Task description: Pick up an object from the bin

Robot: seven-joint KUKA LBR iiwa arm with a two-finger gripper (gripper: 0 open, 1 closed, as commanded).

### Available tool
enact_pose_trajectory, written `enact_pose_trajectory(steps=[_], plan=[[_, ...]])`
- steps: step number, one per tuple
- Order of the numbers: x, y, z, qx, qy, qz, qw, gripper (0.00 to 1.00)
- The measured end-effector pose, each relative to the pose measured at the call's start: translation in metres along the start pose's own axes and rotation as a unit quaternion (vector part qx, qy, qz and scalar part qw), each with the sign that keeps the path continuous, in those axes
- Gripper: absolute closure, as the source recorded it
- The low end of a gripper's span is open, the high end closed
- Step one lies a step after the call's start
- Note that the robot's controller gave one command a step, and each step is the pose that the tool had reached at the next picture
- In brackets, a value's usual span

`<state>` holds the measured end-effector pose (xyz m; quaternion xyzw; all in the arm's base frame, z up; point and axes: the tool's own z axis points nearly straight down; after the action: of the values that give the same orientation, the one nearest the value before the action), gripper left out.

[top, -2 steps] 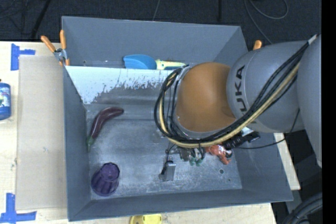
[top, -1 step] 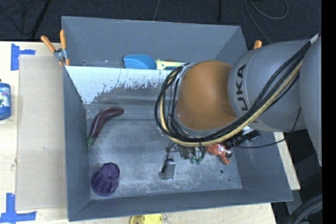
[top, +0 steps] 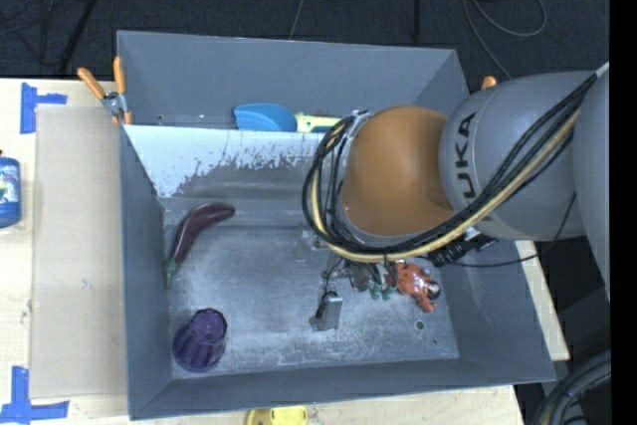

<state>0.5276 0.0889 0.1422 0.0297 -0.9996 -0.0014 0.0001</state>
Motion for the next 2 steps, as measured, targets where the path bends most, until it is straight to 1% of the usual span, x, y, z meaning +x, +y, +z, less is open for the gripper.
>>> enact_pose_trajectory(steps=[1,2], plan=[[-0.031,-0.027,-0.006,0.002,0.0004,0.006,1.0,0.0],[-0.021,-0.06,-0.014,0.001,0.0004,0.047,0.9989,0.0]])
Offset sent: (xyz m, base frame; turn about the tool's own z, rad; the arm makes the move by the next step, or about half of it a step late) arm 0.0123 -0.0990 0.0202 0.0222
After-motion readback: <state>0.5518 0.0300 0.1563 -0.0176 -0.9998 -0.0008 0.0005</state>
